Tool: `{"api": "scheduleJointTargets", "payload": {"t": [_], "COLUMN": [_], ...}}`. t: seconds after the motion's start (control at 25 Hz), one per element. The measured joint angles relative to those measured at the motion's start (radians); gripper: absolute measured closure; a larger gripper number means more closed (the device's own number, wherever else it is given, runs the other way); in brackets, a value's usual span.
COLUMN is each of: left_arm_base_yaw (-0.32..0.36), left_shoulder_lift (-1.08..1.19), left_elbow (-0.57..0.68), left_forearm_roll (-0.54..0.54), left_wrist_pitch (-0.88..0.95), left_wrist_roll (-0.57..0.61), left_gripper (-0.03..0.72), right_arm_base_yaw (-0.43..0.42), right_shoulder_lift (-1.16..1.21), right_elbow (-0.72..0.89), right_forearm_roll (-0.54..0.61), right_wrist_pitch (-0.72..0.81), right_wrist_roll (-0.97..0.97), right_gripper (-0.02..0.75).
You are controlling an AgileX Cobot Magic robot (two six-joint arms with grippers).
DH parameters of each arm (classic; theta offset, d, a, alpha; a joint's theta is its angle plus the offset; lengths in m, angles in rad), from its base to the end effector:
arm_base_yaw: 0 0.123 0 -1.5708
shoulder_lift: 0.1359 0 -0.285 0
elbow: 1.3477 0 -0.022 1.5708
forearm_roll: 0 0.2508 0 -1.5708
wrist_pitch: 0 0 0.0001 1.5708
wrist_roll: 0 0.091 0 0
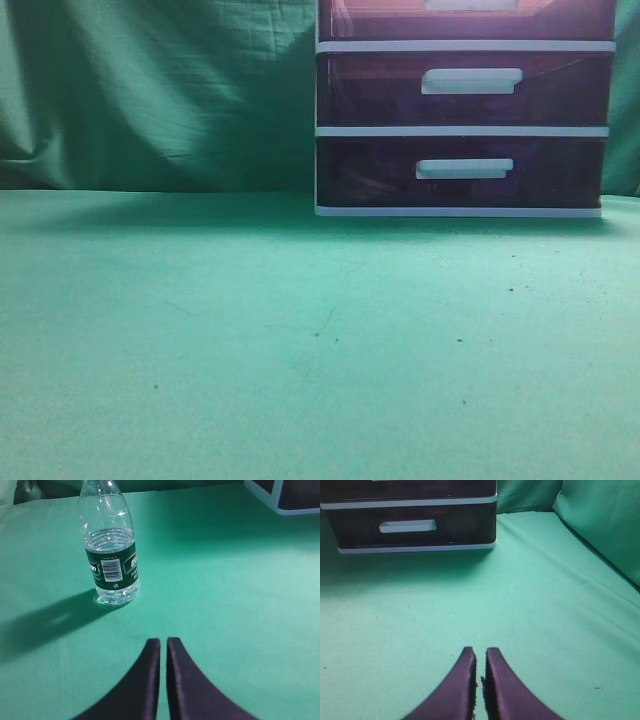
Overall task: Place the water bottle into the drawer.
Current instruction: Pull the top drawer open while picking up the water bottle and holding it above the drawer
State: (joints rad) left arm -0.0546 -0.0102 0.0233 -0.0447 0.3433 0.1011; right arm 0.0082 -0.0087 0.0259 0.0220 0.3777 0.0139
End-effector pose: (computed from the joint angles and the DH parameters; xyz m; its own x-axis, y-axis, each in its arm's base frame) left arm 0.0533 -0.0043 0.1750 -0.2607 0.0733 -0.9626 0.0846 0.9950 0.0529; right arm 0.0526 0.0012 0.1710 -0.3032 0.0319 -0.9524 -0.0055 0.9994 0.0352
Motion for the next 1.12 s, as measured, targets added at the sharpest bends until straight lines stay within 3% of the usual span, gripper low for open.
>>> {"api": "scheduleJointTargets", "payload": {"t": [1.0,1.12], "left_arm_base_yaw": [0.0,0.0], "left_shoulder_lift": [0.0,0.0], "left_elbow": [0.0,0.0], "left_forearm_roll": [0.0,-0.079], "left_wrist_pitch": [-0.003,-0.055], "left_wrist_roll": [0.0,-0.002], "left_gripper": [0.688,0.688], "right_arm_base_yaw": [0.0,0.0], "right_shoulder_lift": [0.0,0.0], "right_elbow": [0.0,0.0], "right_forearm_roll": [0.0,0.0], "right_wrist_pitch": [0.0,0.0], "right_wrist_roll": [0.0,0.0], "right_gripper": [0.689,0.689]}}
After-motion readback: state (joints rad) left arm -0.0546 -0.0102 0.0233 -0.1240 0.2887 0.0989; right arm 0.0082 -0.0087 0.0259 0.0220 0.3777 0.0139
